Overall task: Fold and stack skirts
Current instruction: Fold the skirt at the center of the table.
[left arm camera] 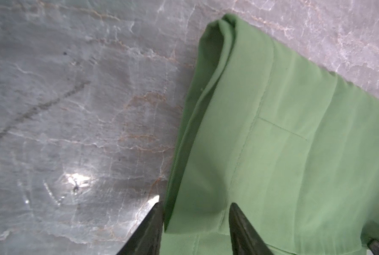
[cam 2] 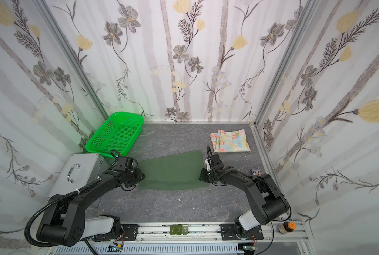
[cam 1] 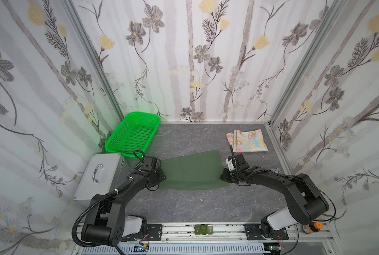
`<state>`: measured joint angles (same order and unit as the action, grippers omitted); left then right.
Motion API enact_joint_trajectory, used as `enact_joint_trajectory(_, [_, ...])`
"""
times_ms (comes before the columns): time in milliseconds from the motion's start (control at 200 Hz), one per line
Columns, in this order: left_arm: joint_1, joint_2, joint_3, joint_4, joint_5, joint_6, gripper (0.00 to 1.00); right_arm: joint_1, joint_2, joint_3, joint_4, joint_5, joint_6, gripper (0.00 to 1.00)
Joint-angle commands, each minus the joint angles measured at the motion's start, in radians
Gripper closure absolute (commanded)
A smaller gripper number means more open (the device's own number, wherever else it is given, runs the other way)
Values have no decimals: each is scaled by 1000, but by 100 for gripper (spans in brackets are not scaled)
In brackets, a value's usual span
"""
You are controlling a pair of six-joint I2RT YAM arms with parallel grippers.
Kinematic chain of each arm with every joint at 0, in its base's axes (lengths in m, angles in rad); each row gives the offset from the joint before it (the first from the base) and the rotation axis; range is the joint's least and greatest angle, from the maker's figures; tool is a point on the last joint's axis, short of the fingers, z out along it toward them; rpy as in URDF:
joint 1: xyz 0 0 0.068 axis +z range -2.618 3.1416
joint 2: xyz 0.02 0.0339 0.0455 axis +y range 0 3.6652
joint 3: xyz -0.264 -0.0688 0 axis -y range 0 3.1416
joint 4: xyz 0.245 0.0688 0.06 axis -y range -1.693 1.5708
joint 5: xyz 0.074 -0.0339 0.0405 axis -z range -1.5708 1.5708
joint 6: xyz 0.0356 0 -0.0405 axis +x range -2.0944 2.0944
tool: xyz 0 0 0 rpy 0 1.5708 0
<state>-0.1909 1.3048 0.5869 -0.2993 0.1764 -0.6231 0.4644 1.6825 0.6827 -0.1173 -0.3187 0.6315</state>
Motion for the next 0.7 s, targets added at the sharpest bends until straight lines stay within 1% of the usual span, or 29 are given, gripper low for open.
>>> enact_joint_trajectory(0, [-4,24,9,-19,-18,18,50,2,8,11,45,-23,11,100])
enact_joint_trajectory(155, [-20,70,32,-17,-35,16,60,1,10,13,42,-23,11,100])
enact_joint_trajectory(260, [-31,71,46,-13,-55,14,74,2,9,12,41,-22,12,100])
enact_joint_trajectory(300, [-31,71,50,-14,-62,13,84,2,9,15,38,-20,12,100])
enact_joint_trajectory(345, [-31,63,54,-14,-69,10,100,1,9,17,35,-18,13,100])
enact_joint_trajectory(415, [-31,35,57,-15,-67,3,100,2,-2,17,30,-4,16,100])
enact_joint_trajectory(515, [-33,-36,57,-30,-33,-19,100,0,-36,27,-1,13,11,100])
enact_joint_trajectory(629, [-38,-128,68,-105,-19,-45,100,-1,-81,43,-60,17,6,100])
enact_joint_trajectory(644, [-38,-137,69,-118,-20,-46,100,-1,-113,41,-63,17,7,100])
enact_joint_trajectory(694, [-38,-169,73,-155,-24,-46,100,-4,-141,36,-71,19,12,100])
